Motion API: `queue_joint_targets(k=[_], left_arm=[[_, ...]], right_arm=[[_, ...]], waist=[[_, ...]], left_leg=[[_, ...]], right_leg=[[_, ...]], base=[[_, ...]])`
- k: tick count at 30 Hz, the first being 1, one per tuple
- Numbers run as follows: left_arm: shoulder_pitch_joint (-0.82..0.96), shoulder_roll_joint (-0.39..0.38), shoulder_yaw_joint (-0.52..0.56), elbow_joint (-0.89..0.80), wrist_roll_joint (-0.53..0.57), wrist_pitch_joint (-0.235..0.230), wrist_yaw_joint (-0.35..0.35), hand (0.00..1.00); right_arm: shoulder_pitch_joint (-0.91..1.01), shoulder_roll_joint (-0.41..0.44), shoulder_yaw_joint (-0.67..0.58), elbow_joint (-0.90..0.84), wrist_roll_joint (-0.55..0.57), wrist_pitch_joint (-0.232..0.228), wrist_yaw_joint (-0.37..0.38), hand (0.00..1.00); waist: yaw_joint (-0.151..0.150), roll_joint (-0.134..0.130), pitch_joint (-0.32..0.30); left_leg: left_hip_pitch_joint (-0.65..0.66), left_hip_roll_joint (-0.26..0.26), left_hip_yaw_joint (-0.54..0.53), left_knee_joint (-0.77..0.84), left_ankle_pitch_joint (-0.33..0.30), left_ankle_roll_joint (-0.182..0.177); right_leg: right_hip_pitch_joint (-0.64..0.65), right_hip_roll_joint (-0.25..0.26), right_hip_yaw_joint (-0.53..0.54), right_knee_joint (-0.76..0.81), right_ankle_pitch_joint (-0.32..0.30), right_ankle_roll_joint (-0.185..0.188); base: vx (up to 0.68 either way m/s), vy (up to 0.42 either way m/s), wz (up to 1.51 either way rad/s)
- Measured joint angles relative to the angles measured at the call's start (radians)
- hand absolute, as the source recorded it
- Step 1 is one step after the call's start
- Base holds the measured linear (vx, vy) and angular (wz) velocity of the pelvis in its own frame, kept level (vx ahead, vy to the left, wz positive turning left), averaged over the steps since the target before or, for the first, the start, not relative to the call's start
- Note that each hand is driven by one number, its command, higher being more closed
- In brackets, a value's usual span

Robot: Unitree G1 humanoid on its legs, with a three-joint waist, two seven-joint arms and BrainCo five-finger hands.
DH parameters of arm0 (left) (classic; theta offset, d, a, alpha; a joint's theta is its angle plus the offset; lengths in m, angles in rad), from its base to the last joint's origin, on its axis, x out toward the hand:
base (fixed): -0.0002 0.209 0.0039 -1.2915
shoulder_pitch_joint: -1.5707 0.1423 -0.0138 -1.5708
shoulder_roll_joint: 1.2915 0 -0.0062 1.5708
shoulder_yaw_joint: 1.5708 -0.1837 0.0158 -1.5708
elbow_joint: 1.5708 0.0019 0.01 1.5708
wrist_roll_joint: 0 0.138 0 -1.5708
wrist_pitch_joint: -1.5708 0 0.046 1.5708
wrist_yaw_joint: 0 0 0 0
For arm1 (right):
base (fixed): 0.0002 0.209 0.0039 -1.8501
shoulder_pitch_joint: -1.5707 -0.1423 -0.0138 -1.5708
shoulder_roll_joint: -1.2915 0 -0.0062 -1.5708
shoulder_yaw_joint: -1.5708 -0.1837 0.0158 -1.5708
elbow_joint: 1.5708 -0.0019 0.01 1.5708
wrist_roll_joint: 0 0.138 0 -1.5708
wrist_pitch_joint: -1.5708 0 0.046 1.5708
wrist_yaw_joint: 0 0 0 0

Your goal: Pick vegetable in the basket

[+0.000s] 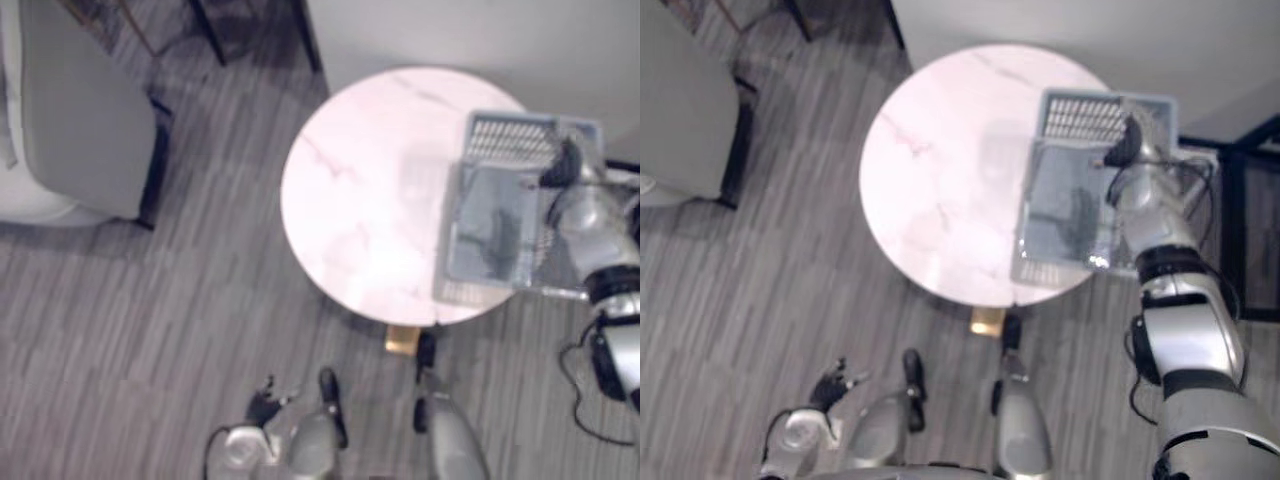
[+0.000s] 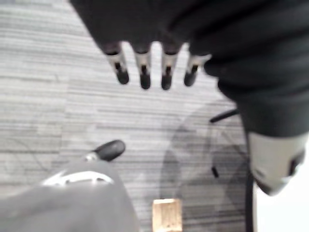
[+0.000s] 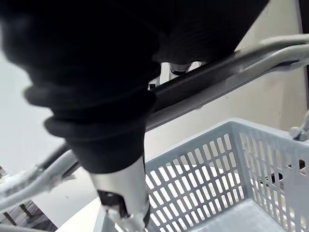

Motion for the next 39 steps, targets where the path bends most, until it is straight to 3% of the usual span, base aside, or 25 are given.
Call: queue_joint_targets(k=[7,10,12,14,15,17,18,19,20,21,22,23,24,25,26,27,29,31,32,34,35,36,37,38,39], left_arm=[[-0.02,-0.004,-0.019,-0.003,-0.01,-0.001,0.014,0.0],[-0.021,-0.014,-0.008,-0.016,-0.014,0.0,0.024,0.0],[-0.008,-0.043,0.015,-0.039,-0.048,0.001,0.029,0.0],[-0.009,-0.048,0.016,-0.04,-0.049,0.003,0.029,0.0],[-0.009,-0.047,0.016,-0.04,-0.048,0.003,0.028,0.0],[-0.007,-0.032,0.005,-0.042,-0.032,0.013,0.022,0.0],[-0.016,-0.026,-0.014,-0.041,-0.024,0.015,0.015,0.0],[-0.026,-0.021,-0.024,-0.041,-0.013,0.016,0.011,0.0],[-0.04,-0.016,-0.031,-0.041,0.006,0.016,0.002,0.0],[-0.055,-0.014,-0.029,-0.042,0.012,0.019,-0.008,0.0],[-0.064,-0.006,-0.017,-0.049,0.013,0.029,-0.019,0.0],[-0.062,-0.001,-0.014,-0.052,0.013,0.035,-0.023,0.0],[-0.042,0.011,0.007,-0.062,0.021,0.047,-0.029,0.0],[-0.012,0.043,0.03,-0.077,0.034,0.045,-0.032,0.0],[-0.018,0.061,0.039,-0.077,0.036,0.044,-0.034,0.0],[-0.029,0.067,0.051,-0.073,0.04,0.044,-0.039,0.0],[-0.004,0.066,0.055,-0.049,0.041,0.056,-0.042,0.0],[0.005,0.061,0.055,-0.042,0.041,0.056,-0.044,0.0],[0.017,0.057,0.056,-0.026,0.041,0.059,-0.048,0.0],[0.012,0.032,0.057,-0.007,0.041,0.059,-0.049,0.0],[0.028,-0.001,0.058,-0.002,0.042,0.057,-0.049,0.0],[0.044,-0.02,0.058,0.002,0.042,0.056,-0.049,0.0],[0.055,-0.027,0.058,0.004,0.042,0.054,-0.049,0.0],[0.082,-0.034,0.056,0.009,0.041,0.054,-0.046,0.0],[0.096,-0.041,0.058,0.008,0.036,0.054,-0.046,0.0]], right_arm=[[-0.067,-0.002,0.003,0.006,0.001,-0.011,-0.011,1.0],[-0.042,0.033,0.011,-0.025,0.018,-0.006,-0.011,1.0],[0.062,0.07,0.011,-0.13,0.02,-0.002,-0.01,1.0],[0.197,0.088,-0.013,-0.26,0.046,0.004,0.0,1.0],[0.231,0.096,-0.025,-0.289,0.052,0.004,0.003,1.0],[0.478,0.183,-0.142,-0.477,0.095,0.014,0.028,1.0],[0.585,0.228,-0.203,-0.553,0.102,0.016,0.032,1.0],[0.637,0.25,-0.238,-0.589,0.112,0.018,0.032,1.0],[0.707,0.281,-0.287,-0.627,0.124,0.021,0.031,1.0],[0.756,0.311,-0.327,-0.644,0.127,0.025,0.03,1.0],[0.811,0.348,-0.346,-0.654,0.129,0.041,0.029,1.0],[0.843,0.361,-0.348,-0.666,0.133,0.043,0.027,1.0],[0.916,0.399,-0.345,-0.676,0.135,0.043,0.026,1.0],[0.957,0.466,-0.342,-0.67,0.136,0.045,0.025,1.0],[0.966,0.497,-0.351,-0.66,0.136,0.047,0.025,1.0],[0.963,0.52,-0.365,-0.657,0.148,0.05,0.024,1.0],[0.98,0.527,-0.356,-0.648,0.173,0.039,0.021,1.0],[0.996,0.531,-0.347,-0.629,0.198,0.038,0.025,1.0],[1.014,0.548,-0.346,-0.623,0.202,0.032,0.025,1.0],[1.057,0.557,-0.348,-0.62,0.216,0.032,0.026,1.0],[1.112,0.548,-0.348,-0.614,0.245,0.032,0.027,1.0],[1.133,0.541,-0.344,-0.593,0.253,0.032,0.026,1.0],[1.14,0.539,-0.34,-0.568,0.255,0.033,0.026,1.0],[1.144,0.539,-0.322,-0.509,0.266,0.036,0.028,1.0],[1.139,0.538,-0.317,-0.45,0.278,0.037,0.027,1.0]], waist=[[0.006,-0.006,0.021],[0.032,-0.016,0.027],[0.046,-0.017,0.028],[0.024,-0.032,0.026],[0.019,-0.042,0.025],[-0.022,-0.102,0.01],[-0.053,-0.113,0.003],[-0.063,-0.115,0.002],[-0.08,-0.116,0.001],[-0.091,-0.114,0.0],[-0.093,-0.114,-0.001],[-0.095,-0.117,-0.002],[-0.101,-0.144,-0.021],[-0.083,-0.202,-0.049],[-0.07,-0.214,-0.076],[-0.042,-0.205,-0.085],[-0.05,-0.186,-0.119],[-0.047,-0.182,-0.15],[-0.048,-0.187,-0.165],[-0.056,-0.168,-0.178],[-0.053,-0.133,-0.202],[-0.052,-0.108,-0.216],[-0.049,-0.101,-0.22],[-0.039,-0.109,-0.219],[-0.019,-0.111,-0.221]], left_leg=[[-0.03,-0.021,0.003,0.039,-0.021,0.008],[-0.082,-0.01,-0.179,0.243,-0.135,0.012],[-0.056,-0.002,-0.31,0.336,-0.245,0.002],[0.003,0.01,-0.286,0.325,-0.308,-0.001],[0.014,0.008,-0.273,0.322,-0.31,0.002],[0.112,-0.017,-0.172,0.275,-0.315,0.016],[0.13,-0.031,-0.137,0.261,-0.315,0.025],[0.139,-0.037,-0.119,0.262,-0.316,0.03],[0.157,-0.043,-0.094,0.261,-0.316,0.036],[0.173,-0.041,-0.047,0.252,-0.307,0.049],[0.213,-0.041,0.039,0.249,-0.292,0.058],[0.241,-0.043,0.068,0.253,-0.292,0.058],[0.289,-0.054,0.131,0.295,-0.292,0.059],[0.259,-0.081,0.166,0.329,-0.341,0.116],[0.242,-0.119,0.196,0.226,-0.351,0.138],[0.226,-0.107,0.286,0.119,-0.219,0.163],[0.274,-0.087,0.457,0.1,-0.217,0.152],[0.28,-0.078,0.563,0.111,-0.214,0.147],[0.293,-0.072,0.635,0.137,-0.211,0.141],[0.306,-0.024,0.686,0.268,-0.203,0.127],[0.327,0.048,0.698,0.428,-0.193,0.116],[0.32,0.104,0.671,0.551,-0.164,0.154],[0.303,0.131,0.616,0.644,-0.117,0.229],[0.228,0.119,0.415,0.798,0.019,0.31],[0.133,0.078,0.215,0.89,-0.095,0.187]], right_leg=[[-0.035,-0.003,0.066,-0.006,0.017,0.014],[-0.032,0.032,0.135,0.009,0.019,0.011],[-0.019,0.083,0.213,0.024,0.019,0.012],[0.005,0.104,0.254,0.024,0.025,0.021],[0.01,0.104,0.267,0.024,0.026,0.022],[0.035,0.099,0.351,0.023,0.031,0.03],[0.036,0.092,0.378,0.024,0.032,0.032],[0.035,0.089,0.378,0.024,0.032,0.031],[0.033,0.086,0.372,0.028,0.021,0.011],[0.006,0.075,0.277,0.07,-0.018,-0.104],[-0.073,0.02,0.017,0.249,-0.138,-0.333],[-0.079,-0.006,-0.054,0.306,-0.148,-0.36],[-0.053,-0.032,-0.13,0.338,-0.102,-0.359],[-0.004,-0.018,-0.108,0.198,-0.068,-0.361],[0.009,-0.02,-0.15,0.131,-0.085,-0.359],[-0.02,-0.05,-0.351,0.221,-0.191,-0.301],[0.006,-0.151,-0.518,0.401,-0.251,-0.218],[0.051,-0.175,-0.596,0.417,-0.228,-0.182],[0.087,-0.157,-0.587,0.335,-0.191,-0.09],[0.139,-0.081,-0.526,0.195,-0.154,-0.074],[0.187,-0.034,-0.445,0.142,-0.144,-0.072],[0.216,0.003,-0.396,0.127,-0.154,-0.081],[0.238,0.02,-0.355,0.12,-0.17,-0.095],[0.277,0.027,-0.272,0.108,-0.186,-0.108],[0.286,0.03,-0.197,0.122,-0.211,-0.088]], base=[[-0.01,0.01,-0.15],[-0.01,-0.004,-0.77],[-0.05,0.037,-1.2],[-0.05,0.146,-0.81],[-0.03,0.126,-0.88],[0.0,0.103,-1.1],[-0.02,0.123,-0.86],[0.0,0.089,-0.65],[0.0,0.054,-0.63],[0.02,0.107,-1.42],[0.01,0.078,-1.55],[0.04,0.108,-1.96],[0.0,0.032,-1.9],[-0.06,0.051,-2.13],[-0.21,0.063,-2.79],[-0.21,0.101,-3.02],[-0.05,0.059,-2.84],[0.07,-0.014,-2.06],[0.17,-0.135,-1.85],[0.26,-0.205,-1.84],[0.24,-0.143,-1.68],[0.25,-0.129,-1.74],[0.31,-0.14,-1.67],[0.37,-0.077,-1.93],[0.37,-0.034,-1.88]])
